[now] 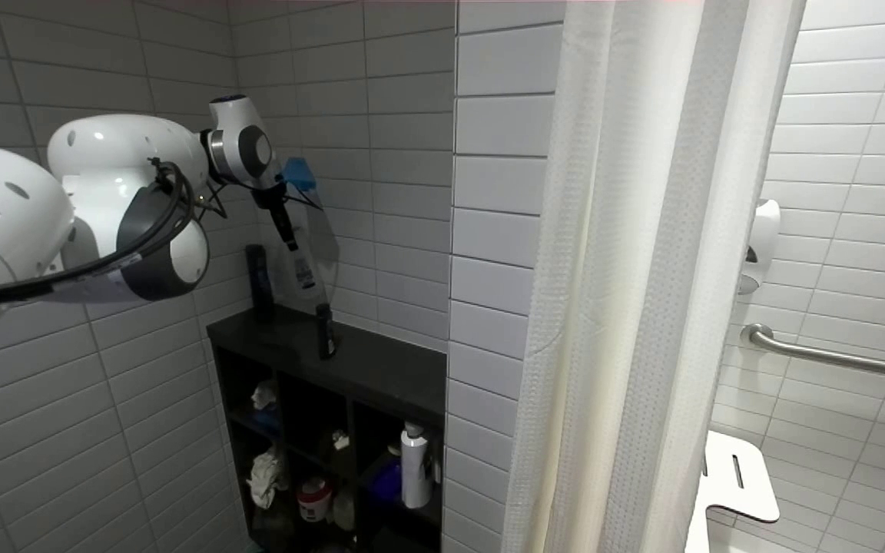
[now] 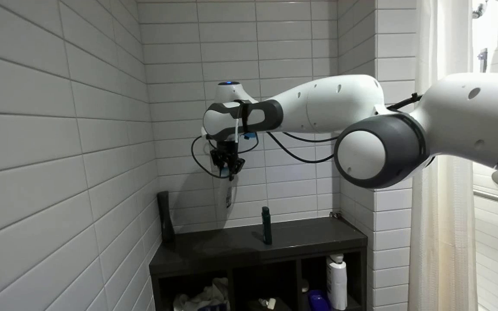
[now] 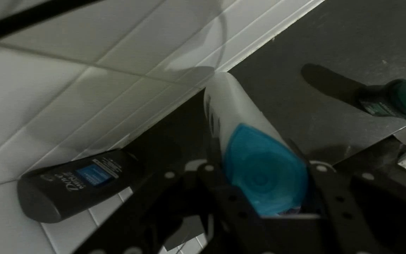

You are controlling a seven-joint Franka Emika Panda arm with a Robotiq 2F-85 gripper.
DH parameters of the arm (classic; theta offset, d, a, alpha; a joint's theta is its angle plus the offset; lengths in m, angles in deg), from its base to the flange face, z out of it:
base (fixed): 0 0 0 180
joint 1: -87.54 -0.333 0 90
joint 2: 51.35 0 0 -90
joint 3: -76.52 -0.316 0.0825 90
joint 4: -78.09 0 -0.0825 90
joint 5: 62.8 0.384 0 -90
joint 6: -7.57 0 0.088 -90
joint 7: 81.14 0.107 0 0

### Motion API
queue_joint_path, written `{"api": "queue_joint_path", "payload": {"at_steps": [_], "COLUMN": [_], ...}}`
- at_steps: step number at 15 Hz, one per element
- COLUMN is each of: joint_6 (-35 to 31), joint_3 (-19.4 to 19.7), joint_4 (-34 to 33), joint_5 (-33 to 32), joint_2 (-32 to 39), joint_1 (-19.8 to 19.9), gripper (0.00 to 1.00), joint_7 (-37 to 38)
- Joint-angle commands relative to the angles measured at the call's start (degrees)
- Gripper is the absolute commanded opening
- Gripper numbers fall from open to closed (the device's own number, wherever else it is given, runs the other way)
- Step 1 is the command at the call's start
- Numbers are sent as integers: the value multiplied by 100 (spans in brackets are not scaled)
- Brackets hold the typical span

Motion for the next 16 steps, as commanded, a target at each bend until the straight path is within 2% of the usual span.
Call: {"api": "queue_joint_path", "payload": {"at_steps": [1, 16], "joint_6": [65, 176], "joint_3": [75, 85], "joint_4": [-3, 81], "joint_5": [-70, -109], "joint_2": [-109, -173], "joint_1": [-70, -297], "gripper": [18, 18], "joint_7": [114, -302]}}
